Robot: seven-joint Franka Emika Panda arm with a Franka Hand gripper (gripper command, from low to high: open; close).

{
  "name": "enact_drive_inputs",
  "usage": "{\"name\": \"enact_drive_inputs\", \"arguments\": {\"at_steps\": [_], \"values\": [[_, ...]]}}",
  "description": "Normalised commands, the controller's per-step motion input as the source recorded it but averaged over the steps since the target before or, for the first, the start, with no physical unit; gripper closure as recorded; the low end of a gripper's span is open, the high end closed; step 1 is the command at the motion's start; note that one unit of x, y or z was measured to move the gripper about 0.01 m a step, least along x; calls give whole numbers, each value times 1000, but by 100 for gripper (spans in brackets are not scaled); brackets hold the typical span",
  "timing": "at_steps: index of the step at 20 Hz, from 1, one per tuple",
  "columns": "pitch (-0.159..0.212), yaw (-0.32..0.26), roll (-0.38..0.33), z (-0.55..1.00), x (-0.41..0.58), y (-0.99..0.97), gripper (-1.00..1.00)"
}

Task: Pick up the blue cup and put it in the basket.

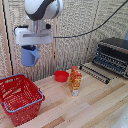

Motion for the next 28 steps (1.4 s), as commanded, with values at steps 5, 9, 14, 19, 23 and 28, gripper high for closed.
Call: {"name": "enact_drive_inputs", "arguments": {"at_steps": [5,9,14,19,23,28], "values": [[40,0,-177,-486,-14,847,100],[0,0,-190,-669,-11,594,100],[0,-5,-177,-526,-11,337,100],[-10,0,-50,-240,0,225,-100],[-6,0,-2,2,26,19,-100],[1,-44,0,145,211,11,-100]]}}
